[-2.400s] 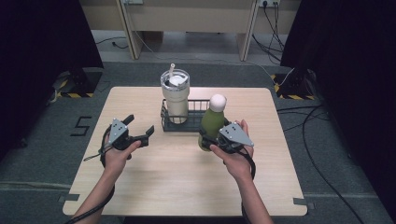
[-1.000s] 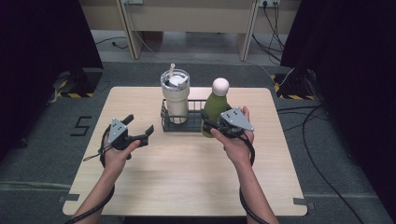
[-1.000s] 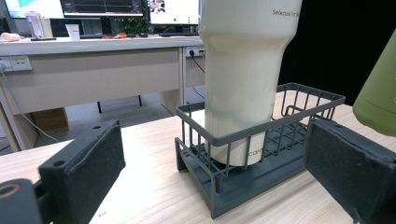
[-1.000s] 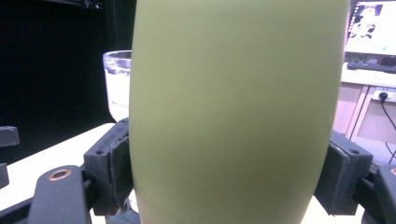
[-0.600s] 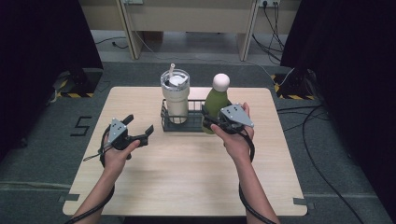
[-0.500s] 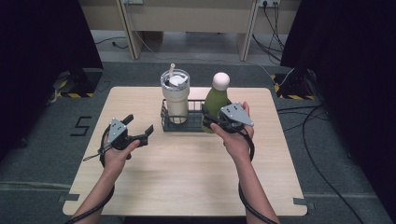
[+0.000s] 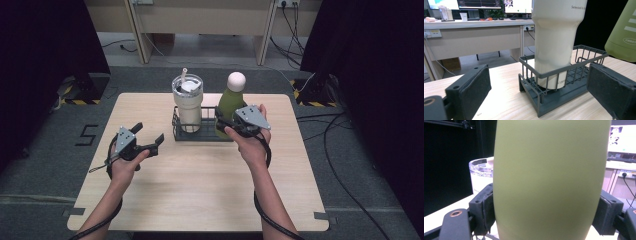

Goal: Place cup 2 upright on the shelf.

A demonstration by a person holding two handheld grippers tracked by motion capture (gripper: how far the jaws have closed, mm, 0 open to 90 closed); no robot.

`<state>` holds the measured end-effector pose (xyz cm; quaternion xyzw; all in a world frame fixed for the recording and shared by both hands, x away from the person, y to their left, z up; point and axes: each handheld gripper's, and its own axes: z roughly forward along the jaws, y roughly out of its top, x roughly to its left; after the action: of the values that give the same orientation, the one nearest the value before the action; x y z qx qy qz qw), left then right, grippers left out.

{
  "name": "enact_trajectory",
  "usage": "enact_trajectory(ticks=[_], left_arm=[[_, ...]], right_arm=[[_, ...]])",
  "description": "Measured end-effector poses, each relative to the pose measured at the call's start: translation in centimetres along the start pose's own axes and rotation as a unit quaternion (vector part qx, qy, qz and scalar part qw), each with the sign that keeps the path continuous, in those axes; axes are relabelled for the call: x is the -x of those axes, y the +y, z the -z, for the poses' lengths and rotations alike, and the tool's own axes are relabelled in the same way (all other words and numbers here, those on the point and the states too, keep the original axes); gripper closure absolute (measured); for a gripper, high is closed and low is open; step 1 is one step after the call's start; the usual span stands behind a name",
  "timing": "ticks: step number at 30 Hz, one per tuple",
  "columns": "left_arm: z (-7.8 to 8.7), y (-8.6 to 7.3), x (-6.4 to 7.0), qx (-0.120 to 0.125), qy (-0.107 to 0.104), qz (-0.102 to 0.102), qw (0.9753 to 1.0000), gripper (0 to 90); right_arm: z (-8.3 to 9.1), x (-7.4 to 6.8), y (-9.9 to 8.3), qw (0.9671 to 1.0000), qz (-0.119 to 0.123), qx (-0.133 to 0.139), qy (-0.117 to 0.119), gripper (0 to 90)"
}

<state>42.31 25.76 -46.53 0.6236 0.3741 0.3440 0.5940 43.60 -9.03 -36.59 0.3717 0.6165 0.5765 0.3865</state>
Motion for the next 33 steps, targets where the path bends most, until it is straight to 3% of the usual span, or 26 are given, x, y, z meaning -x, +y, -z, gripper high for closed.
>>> enact_trajectory(ticks=[33], left_arm=[[0.1, 0.1, -0.1, 0.002, 0.001, 0.001, 1.0, 4.9]], right_arm=[[-2.0, 0.1, 1.3, 1.0, -0.001, 0.004, -0.003, 21.2]])
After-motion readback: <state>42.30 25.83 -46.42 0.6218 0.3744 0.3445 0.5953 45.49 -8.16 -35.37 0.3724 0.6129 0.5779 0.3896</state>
